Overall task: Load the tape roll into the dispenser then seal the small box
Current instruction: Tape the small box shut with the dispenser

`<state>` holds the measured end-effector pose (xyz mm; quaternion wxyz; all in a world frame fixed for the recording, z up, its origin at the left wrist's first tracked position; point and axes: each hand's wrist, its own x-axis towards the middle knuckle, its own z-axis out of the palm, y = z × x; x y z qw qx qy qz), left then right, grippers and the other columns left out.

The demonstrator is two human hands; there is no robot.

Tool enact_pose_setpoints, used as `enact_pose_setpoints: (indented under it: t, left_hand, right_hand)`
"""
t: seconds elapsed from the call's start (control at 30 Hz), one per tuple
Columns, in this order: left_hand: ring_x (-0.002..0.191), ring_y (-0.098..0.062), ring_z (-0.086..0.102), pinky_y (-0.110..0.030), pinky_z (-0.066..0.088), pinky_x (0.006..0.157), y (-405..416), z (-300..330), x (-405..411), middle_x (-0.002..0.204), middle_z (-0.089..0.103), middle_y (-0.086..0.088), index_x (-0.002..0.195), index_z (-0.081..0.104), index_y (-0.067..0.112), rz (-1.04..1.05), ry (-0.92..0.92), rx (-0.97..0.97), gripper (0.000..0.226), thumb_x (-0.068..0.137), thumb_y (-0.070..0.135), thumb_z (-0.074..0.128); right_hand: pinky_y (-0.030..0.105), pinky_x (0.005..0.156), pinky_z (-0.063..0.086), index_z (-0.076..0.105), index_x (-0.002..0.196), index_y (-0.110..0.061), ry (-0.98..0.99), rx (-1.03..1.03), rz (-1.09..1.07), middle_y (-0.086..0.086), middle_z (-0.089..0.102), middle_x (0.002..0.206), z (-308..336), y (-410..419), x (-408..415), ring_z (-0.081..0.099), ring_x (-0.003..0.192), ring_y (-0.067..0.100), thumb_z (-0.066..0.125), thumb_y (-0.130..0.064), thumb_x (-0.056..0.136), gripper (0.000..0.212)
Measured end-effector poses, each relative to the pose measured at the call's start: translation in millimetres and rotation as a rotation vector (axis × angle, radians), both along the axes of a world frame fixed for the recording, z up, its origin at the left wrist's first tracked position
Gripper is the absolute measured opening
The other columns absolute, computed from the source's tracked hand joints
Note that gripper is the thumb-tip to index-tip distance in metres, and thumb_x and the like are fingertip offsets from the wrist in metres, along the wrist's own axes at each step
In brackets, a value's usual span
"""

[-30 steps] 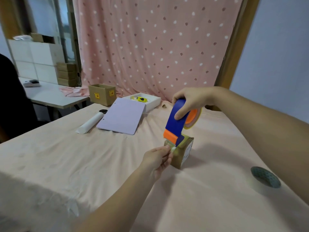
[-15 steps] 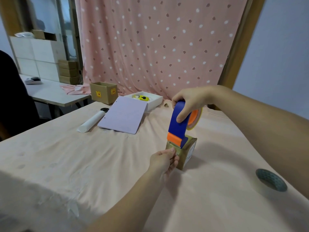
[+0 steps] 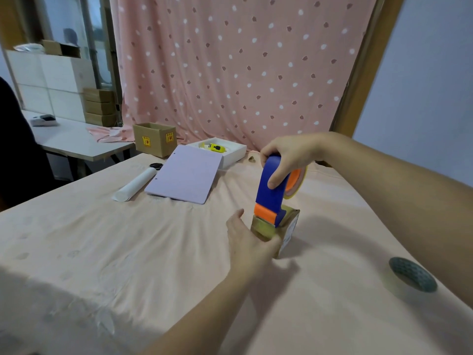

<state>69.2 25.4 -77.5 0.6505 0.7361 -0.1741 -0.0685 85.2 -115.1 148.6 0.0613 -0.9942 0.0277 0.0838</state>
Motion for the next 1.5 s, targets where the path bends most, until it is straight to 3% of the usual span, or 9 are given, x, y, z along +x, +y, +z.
enact_pose_setpoints:
  t: [0.13, 0.23, 0.33, 0.4, 0.57, 0.67, 1.0, 1.2, 1.5]
  left_hand:
    - [0.149, -0.021, 0.035, -0.047, 0.035, 0.121, -21, -4, 2, 0.161, 0.035, 0.004, 0.160, 0.009, 0.023, -0.099, -0.092, 0.197, 0.150, 0.041, 0.074, 0.084]
    - [0.130, -0.020, 0.055, -0.047, 0.048, 0.108, -31, -13, 9, 0.141, 0.053, 0.009, 0.147, 0.030, 0.033, -0.115, -0.162, 0.221, 0.115, 0.051, 0.071, 0.080]
    - [0.109, -0.005, 0.064, -0.036, 0.057, 0.090, -27, -17, 25, 0.119, 0.060, 0.013, 0.126, 0.042, 0.041, -0.280, -0.258, 0.061, 0.070, 0.068, 0.040, 0.083]
    - [0.116, 0.004, 0.061, -0.026, 0.055, 0.094, -16, -14, 39, 0.122, 0.057, 0.013, 0.125, 0.037, 0.035, -0.510, -0.214, 0.042, 0.069, 0.078, 0.017, 0.084]
    - [0.130, -0.008, 0.058, -0.023, 0.054, 0.099, 16, 3, 62, 0.142, 0.057, 0.004, 0.147, 0.016, 0.029, -0.932, -0.023, 0.301, 0.091, 0.084, 0.015, 0.081]
    - [0.129, -0.009, 0.061, -0.032, 0.053, 0.107, 22, 3, 52, 0.137, 0.060, 0.002, 0.147, 0.015, 0.026, -0.937, -0.035, 0.352, 0.095, 0.081, 0.017, 0.082]
    - [0.128, -0.016, 0.064, -0.035, 0.056, 0.101, 28, -2, 45, 0.139, 0.062, -0.010, 0.144, 0.021, 0.024, -0.987, 0.029, 0.281, 0.086, 0.083, 0.005, 0.078]
    - [0.130, -0.017, 0.062, -0.037, 0.054, 0.105, 28, -5, 47, 0.141, 0.061, -0.012, 0.144, 0.024, 0.022, -0.989, 0.036, 0.274, 0.084, 0.083, 0.002, 0.078]
    - [0.129, -0.019, 0.063, -0.037, 0.055, 0.102, 28, -2, 48, 0.139, 0.063, -0.012, 0.144, 0.026, 0.025, -1.008, 0.047, 0.301, 0.082, 0.085, -0.002, 0.077]
  right_hand:
    - [0.033, 0.077, 0.061, 0.067, 0.103, -0.019, -0.010, 0.015, -0.028, -0.001, 0.072, 0.107, -3, -3, 0, 0.072, 0.097, 0.022, 0.090, -0.039, 0.074, 0.042]
    - [0.039, 0.081, 0.061, 0.067, 0.100, -0.019, -0.022, 0.043, -0.050, 0.001, 0.072, 0.105, -6, -7, -5, 0.071, 0.097, 0.024, 0.089, -0.041, 0.074, 0.041]
    - [0.038, 0.076, 0.055, 0.064, 0.104, -0.011, -0.034, 0.082, -0.086, 0.010, 0.069, 0.107, -11, -14, -16, 0.066, 0.088, 0.022, 0.085, -0.042, 0.079, 0.045]
    - [0.033, 0.073, 0.048, 0.064, 0.106, -0.009, -0.057, 0.121, -0.130, 0.011, 0.067, 0.106, -12, -20, -30, 0.059, 0.082, 0.018, 0.081, -0.044, 0.083, 0.046]
    - [0.034, 0.075, 0.047, 0.062, 0.100, -0.017, -0.080, 0.252, -0.187, 0.004, 0.063, 0.097, -29, -34, -79, 0.058, 0.083, 0.018, 0.074, -0.060, 0.083, 0.048]
    - [0.041, 0.080, 0.053, 0.061, 0.103, -0.018, -0.132, 0.202, -0.190, 0.007, 0.063, 0.105, -47, -39, -101, 0.063, 0.089, 0.022, 0.066, -0.075, 0.079, 0.062]
    - [0.030, 0.074, 0.056, 0.061, 0.103, -0.024, -0.280, 0.329, -0.269, -0.002, 0.070, 0.101, -68, -69, -155, 0.068, 0.095, 0.022, 0.063, -0.066, 0.085, 0.046]
    - [0.024, 0.067, 0.050, 0.060, 0.096, -0.023, -0.300, 0.408, -0.339, -0.004, 0.067, 0.088, -75, -87, -193, 0.062, 0.073, 0.006, 0.065, -0.062, 0.082, 0.042]
    - [0.025, 0.066, 0.052, 0.062, 0.095, -0.023, -0.285, 0.450, -0.428, -0.007, 0.072, 0.087, -99, -102, -229, 0.065, 0.075, 0.009, 0.064, -0.060, 0.076, 0.042]
